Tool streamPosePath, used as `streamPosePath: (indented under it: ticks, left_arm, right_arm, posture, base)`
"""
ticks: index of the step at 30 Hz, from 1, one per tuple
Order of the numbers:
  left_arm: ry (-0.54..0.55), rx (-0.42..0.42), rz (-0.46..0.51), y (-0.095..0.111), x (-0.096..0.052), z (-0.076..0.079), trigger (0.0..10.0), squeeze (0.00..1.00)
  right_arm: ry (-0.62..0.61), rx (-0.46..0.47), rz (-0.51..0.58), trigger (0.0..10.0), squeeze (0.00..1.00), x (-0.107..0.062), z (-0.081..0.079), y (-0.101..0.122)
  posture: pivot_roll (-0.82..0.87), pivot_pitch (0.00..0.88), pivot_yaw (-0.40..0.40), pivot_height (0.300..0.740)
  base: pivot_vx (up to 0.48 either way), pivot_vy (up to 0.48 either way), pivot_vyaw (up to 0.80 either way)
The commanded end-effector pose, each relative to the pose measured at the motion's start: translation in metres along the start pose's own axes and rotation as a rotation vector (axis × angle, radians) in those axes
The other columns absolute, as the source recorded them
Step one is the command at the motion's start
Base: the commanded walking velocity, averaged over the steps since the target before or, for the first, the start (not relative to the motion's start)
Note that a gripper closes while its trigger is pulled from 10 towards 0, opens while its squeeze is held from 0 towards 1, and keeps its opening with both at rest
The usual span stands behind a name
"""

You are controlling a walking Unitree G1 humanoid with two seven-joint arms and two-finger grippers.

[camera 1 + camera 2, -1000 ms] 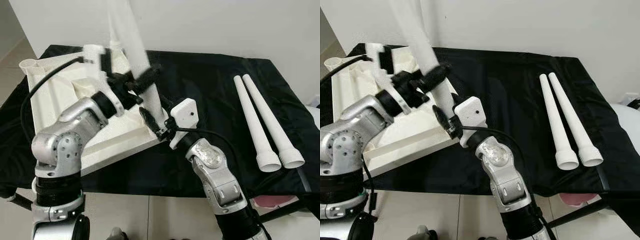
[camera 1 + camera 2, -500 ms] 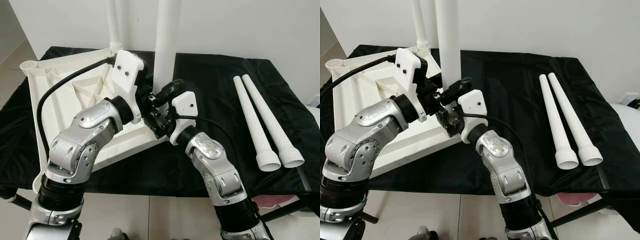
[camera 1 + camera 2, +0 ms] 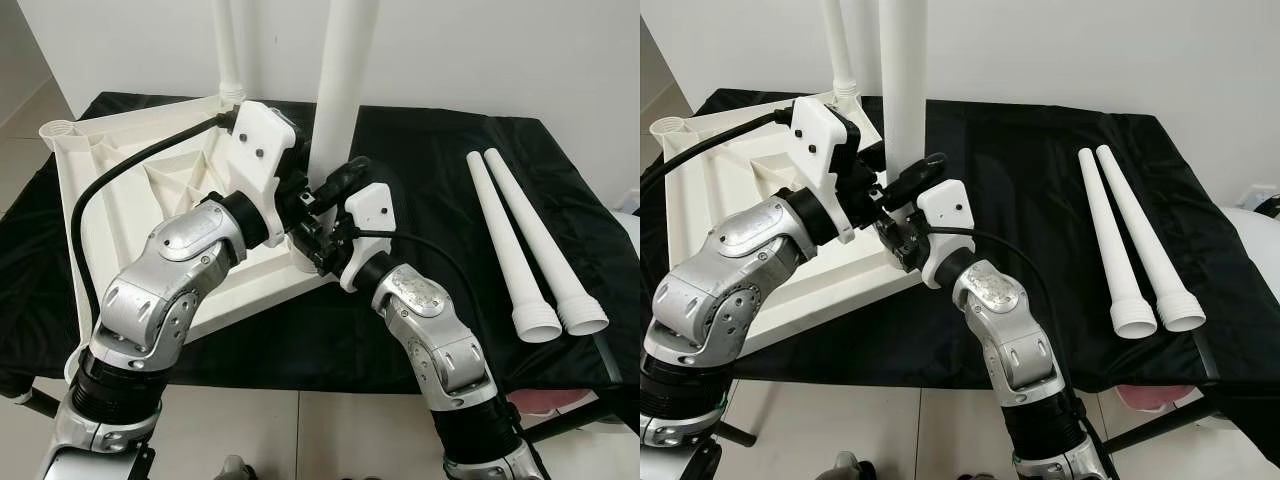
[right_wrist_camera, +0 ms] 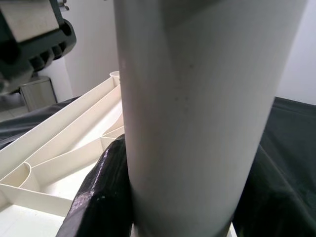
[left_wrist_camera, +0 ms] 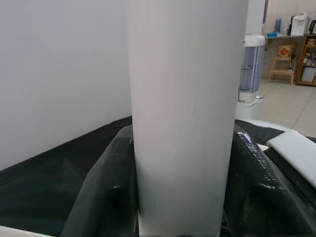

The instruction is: Building children table

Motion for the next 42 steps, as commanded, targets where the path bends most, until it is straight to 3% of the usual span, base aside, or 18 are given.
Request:
streamPosePath:
  ticks: [1,2,3,9,10,14,18,19,20,22,23,25,26,27,28,33,35,42]
  left_arm:
    - [-0.126,0.057,-0.004,0.001,0.000,0.015,0.0,0.00]
    - [-0.113,0.065,-0.023,-0.003,0.001,0.014,0.0,0.00]
    - [-0.121,0.021,-0.026,-0.006,0.000,0.017,10.0,1.00]
    - [-0.127,-0.117,0.015,-0.002,-0.009,0.017,10.0,1.00]
    - [-0.153,-0.165,0.052,0.006,-0.014,0.017,10.0,0.00]
    - [-0.224,-0.265,0.158,0.025,-0.033,0.015,10.0,0.00]
    - [-0.238,-0.289,0.188,0.031,-0.041,0.012,10.0,0.00]
    - [-0.234,-0.293,0.190,0.031,-0.043,0.010,10.0,0.00]
    - [-0.203,-0.266,0.123,0.019,-0.044,0.005,10.0,0.00]
    - [-0.203,-0.266,0.123,0.019,-0.044,0.005,10.0,0.00]
    - [-0.113,-0.146,-0.124,-0.028,-0.041,-0.005,10.0,0.00]
    - [-0.113,-0.146,-0.124,-0.028,-0.041,-0.005,10.0,0.00]
    - [-0.076,-0.034,-0.290,-0.060,-0.043,-0.010,10.0,0.00]
    - [-0.076,-0.034,-0.290,-0.060,-0.043,-0.010,10.0,0.00]
    - [-0.071,0.082,-0.503,-0.106,-0.052,-0.009,10.0,0.00]
    - [-0.125,0.077,-0.587,-0.131,-0.055,0.003,10.0,0.00]
    - [-0.151,0.037,-0.608,-0.141,-0.054,0.012,10.0,0.00]
    - [-0.183,0.025,-0.643,-0.157,-0.046,0.019,10.0,0.00]
  right_arm:
    - [-0.001,0.009,-0.041,0.0,0.00,-0.001,0.000,-0.007]
    - [-0.007,0.012,-0.035,0.0,0.00,-0.001,0.001,-0.006]
    - [-0.019,0.012,-0.027,0.0,0.00,-0.001,0.004,-0.005]
    - [-0.075,0.007,0.000,0.0,0.00,-0.001,0.016,0.002]
    - [-0.098,0.000,0.004,0.0,0.00,-0.002,0.023,0.004]
    - [-0.180,-0.038,0.016,0.0,0.00,-0.005,0.048,0.011]
    - [-0.226,-0.054,0.008,0.0,0.00,-0.007,0.061,0.011]
    - [-0.244,-0.055,0.005,3.3,0.00,-0.008,0.066,0.011]
    - [-0.262,-0.061,0.003,10.0,0.00,-0.008,0.070,0.012]
    - [-0.262,-0.061,0.003,10.0,0.00,-0.008,0.070,0.012]
    - [-0.300,-0.063,0.001,10.0,0.00,-0.007,0.074,0.012]
    - [-0.300,-0.063,0.001,10.0,0.00,-0.007,0.074,0.012]
    - [-0.331,-0.058,0.001,10.0,0.00,-0.006,0.075,0.012]
    - [-0.331,-0.058,0.001,10.0,0.00,-0.006,0.075,0.012]
    - [-0.362,-0.037,-0.006,10.0,0.00,-0.004,0.068,0.006]
    - [-0.333,-0.021,-0.005,10.0,0.00,-0.004,0.056,-0.001]
    - [-0.307,-0.013,0.008,10.0,0.00,-0.008,0.052,-0.004]
    - [-0.303,0.004,0.032,10.0,0.00,-0.015,0.059,-0.011]
  posture:
    - [0.05,0.075,-0.024,0.740]
    - [0.05,0.075,-0.024,0.740]
    - [0.05,0.075,-0.023,0.740]
    - [0.05,0.077,-0.022,0.740]
    - [0.05,0.077,-0.022,0.740]
    - [0.04,0.080,-0.021,0.740]
    - [0.05,0.085,-0.023,0.740]
    - [0.05,0.085,-0.023,0.740]
    - [0.05,0.088,-0.022,0.740]
    - [0.05,0.088,-0.022,0.740]
    - [0.06,0.093,-0.024,0.740]
    - [0.06,0.093,-0.024,0.740]
    - [0.06,0.093,-0.024,0.740]
    - [0.06,0.093,-0.024,0.740]
    - [0.06,0.100,-0.024,0.740]
    - [0.06,0.105,-0.025,0.740]
    - [0.06,0.107,-0.024,0.740]
    - [0.05,0.111,-0.024,0.740]
  base:
    - [0.000,0.000,0.00]
    - [0.000,0.000,0.00]
    - [0.000,0.000,0.00]
    - [0.000,0.000,0.00]
    - [0.000,0.000,0.00]
    - [0.000,0.000,0.00]
    - [0.000,0.000,0.00]
    - [0.000,0.000,0.00]
    - [0.000,0.000,0.00]
    - [0.000,0.000,0.00]
    - [0.000,0.000,0.00]
    - [0.000,0.000,0.00]
    - [0.000,0.000,0.00]
    - [0.000,0.000,0.00]
    - [0.000,0.000,0.00]
    - [0.000,0.000,0.00]
    - [0.000,0.000,0.00]
    - [0.000,0.000,0.00]
Point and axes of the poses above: a point about 5 cm out from each wrist's last joint towards the gripper, its own x axis pointing out of the wrist towards the gripper, its own y axis along the axis of the wrist's last joint, z = x × y, the point moved 5 cm from there along x, pointing out of the wrist towards the gripper, and after that the axes turned 1 degree about -x, right-handed, at the moved point
